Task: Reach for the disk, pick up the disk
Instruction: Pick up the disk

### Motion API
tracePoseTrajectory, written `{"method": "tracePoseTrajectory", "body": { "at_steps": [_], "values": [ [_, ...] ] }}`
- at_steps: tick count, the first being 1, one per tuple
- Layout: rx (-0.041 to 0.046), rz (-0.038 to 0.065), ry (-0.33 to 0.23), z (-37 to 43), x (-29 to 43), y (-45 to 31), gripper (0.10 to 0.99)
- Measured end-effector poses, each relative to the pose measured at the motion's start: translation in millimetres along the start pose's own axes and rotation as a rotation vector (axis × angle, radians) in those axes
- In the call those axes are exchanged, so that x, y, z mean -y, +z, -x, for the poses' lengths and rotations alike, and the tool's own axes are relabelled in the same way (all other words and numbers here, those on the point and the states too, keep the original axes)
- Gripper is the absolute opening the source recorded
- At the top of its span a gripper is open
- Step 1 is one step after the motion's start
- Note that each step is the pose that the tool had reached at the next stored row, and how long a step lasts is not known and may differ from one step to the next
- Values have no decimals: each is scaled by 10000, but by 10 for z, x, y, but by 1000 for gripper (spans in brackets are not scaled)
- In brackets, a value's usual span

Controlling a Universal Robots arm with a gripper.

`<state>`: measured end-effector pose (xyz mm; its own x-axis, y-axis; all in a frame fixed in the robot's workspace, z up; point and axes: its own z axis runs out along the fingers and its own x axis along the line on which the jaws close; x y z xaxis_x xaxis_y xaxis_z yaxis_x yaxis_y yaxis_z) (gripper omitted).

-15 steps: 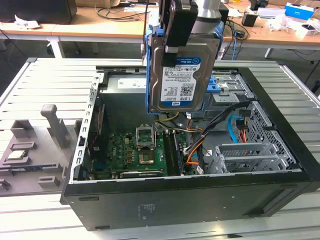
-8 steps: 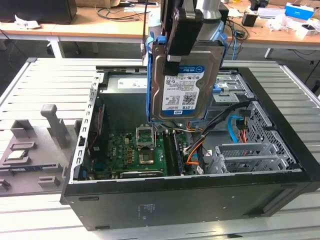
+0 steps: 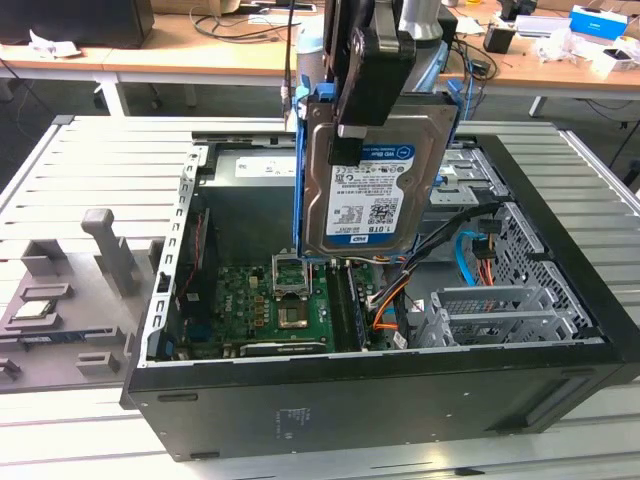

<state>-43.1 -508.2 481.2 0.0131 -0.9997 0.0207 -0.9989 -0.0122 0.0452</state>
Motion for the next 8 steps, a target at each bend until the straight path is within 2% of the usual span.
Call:
{"method": "tracePoseTrajectory", "body": {
  "at_steps": [1, 8],
  "values": [
    [-1, 0, -1, -48, 1, 1, 369],
    [0, 0, 0, -207, 2, 6, 369]
  ]
}}
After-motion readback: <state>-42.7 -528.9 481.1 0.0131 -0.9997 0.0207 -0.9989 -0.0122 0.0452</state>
